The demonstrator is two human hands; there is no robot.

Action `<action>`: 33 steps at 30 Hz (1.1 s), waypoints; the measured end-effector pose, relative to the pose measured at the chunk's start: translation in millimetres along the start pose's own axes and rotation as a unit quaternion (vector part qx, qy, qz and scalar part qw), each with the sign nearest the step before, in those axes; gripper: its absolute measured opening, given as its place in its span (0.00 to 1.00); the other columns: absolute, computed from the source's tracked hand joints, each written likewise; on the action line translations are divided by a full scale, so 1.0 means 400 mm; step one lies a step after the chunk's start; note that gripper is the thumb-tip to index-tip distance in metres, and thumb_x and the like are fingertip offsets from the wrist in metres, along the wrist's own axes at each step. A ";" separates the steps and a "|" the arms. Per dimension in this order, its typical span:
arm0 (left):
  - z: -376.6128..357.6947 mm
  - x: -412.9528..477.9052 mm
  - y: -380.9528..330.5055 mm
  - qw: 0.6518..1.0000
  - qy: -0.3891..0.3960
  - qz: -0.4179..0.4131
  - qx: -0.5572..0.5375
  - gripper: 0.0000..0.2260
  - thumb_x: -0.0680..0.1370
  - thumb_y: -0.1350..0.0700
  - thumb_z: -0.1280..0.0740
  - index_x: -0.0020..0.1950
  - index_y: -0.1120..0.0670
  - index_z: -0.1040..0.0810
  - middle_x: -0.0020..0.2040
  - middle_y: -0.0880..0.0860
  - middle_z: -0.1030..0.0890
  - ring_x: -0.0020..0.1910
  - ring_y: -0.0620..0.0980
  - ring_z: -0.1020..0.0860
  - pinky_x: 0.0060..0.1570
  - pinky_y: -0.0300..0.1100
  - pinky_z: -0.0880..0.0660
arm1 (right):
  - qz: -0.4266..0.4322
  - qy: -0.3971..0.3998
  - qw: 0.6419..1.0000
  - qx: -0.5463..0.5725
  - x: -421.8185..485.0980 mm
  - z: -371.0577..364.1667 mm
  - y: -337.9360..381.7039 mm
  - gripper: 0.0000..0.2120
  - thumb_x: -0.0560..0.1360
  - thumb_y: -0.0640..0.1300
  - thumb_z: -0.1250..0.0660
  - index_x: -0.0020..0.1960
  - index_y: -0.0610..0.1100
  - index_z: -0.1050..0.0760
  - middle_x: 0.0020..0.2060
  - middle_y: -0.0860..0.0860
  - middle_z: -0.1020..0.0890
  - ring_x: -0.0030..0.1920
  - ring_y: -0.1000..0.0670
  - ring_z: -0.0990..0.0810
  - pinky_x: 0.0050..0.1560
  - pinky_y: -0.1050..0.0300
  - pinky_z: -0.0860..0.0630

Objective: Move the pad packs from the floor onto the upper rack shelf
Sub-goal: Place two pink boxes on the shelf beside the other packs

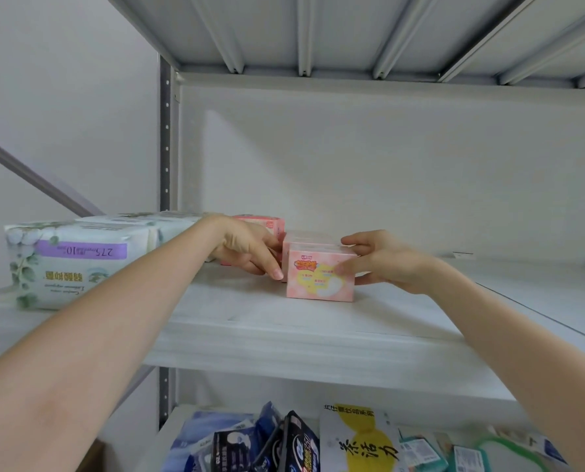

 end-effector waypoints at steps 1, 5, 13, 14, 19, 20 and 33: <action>-0.001 0.004 0.004 1.000 0.001 -0.003 0.000 0.33 0.65 0.67 0.27 0.70 0.55 0.28 0.66 0.52 0.22 0.67 0.47 0.26 0.71 0.44 0.34 | 0.000 -0.002 1.000 0.000 0.003 -0.006 0.002 0.37 0.69 0.35 0.25 0.73 0.37 0.38 0.59 0.47 0.21 0.53 0.49 0.18 0.48 0.57 0.19; 0.003 0.009 0.016 1.000 0.001 -0.011 -0.007 0.34 0.66 0.65 0.26 0.71 0.53 0.29 0.66 0.49 0.22 0.67 0.45 0.27 0.73 0.45 0.37 | 0.004 -0.007 1.000 0.002 0.014 -0.022 0.008 0.34 0.69 0.35 0.25 0.71 0.36 0.36 0.57 0.46 0.20 0.54 0.48 0.19 0.49 0.55 0.19; 0.004 -0.005 0.022 1.000 0.008 -0.019 -0.007 0.35 0.63 0.63 0.23 0.69 0.52 0.27 0.66 0.50 0.22 0.67 0.45 0.27 0.73 0.46 0.37 | 0.014 -0.014 1.000 0.000 0.027 -0.031 0.003 0.29 0.69 0.37 0.24 0.66 0.37 0.30 0.56 0.46 0.19 0.54 0.49 0.18 0.48 0.55 0.19; 0.003 -0.009 0.021 1.000 0.005 -0.019 -0.008 0.34 0.64 0.64 0.23 0.69 0.52 0.27 0.66 0.50 0.22 0.67 0.45 0.26 0.73 0.45 0.37 | 0.017 -0.013 1.000 -0.005 0.027 -0.032 0.002 0.27 0.69 0.38 0.24 0.65 0.37 0.28 0.55 0.46 0.18 0.53 0.49 0.17 0.50 0.53 0.19; -0.006 -0.024 0.012 1.000 -0.016 -0.020 -0.011 0.25 0.73 0.71 0.31 0.67 0.52 0.25 0.65 0.51 0.21 0.65 0.45 0.25 0.71 0.44 0.35 | 0.025 -0.011 1.000 -0.013 0.025 -0.038 -0.005 0.17 0.69 0.41 0.23 0.56 0.43 0.22 0.52 0.47 0.16 0.53 0.50 0.17 0.55 0.49 0.20; -0.009 -0.027 0.012 1.000 -0.020 -0.021 -0.011 0.24 0.74 0.72 0.32 0.66 0.52 0.25 0.65 0.51 0.21 0.65 0.46 0.25 0.71 0.44 0.34 | 0.023 -0.011 1.000 -0.016 0.023 -0.040 -0.007 0.16 0.69 0.41 0.23 0.55 0.44 0.22 0.52 0.47 0.16 0.53 0.50 0.17 0.56 0.49 0.20; -0.069 -0.114 0.019 0.990 -0.107 -0.057 0.067 0.22 0.73 0.55 0.26 0.66 0.52 0.23 0.63 0.44 0.20 0.65 0.41 0.26 0.73 0.44 0.37 | 0.049 -0.107 0.987 -0.112 -0.058 -0.009 0.002 0.36 0.71 0.50 0.26 0.74 0.45 0.37 0.65 0.47 0.26 0.62 0.51 0.26 0.57 0.59 0.30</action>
Point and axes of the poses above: each hand's wrist, its own x-axis towards the middle knuckle, its own z-axis out of the back of the hand, y = z × x, the point moved 8 cm from there along x, towards the middle knuckle
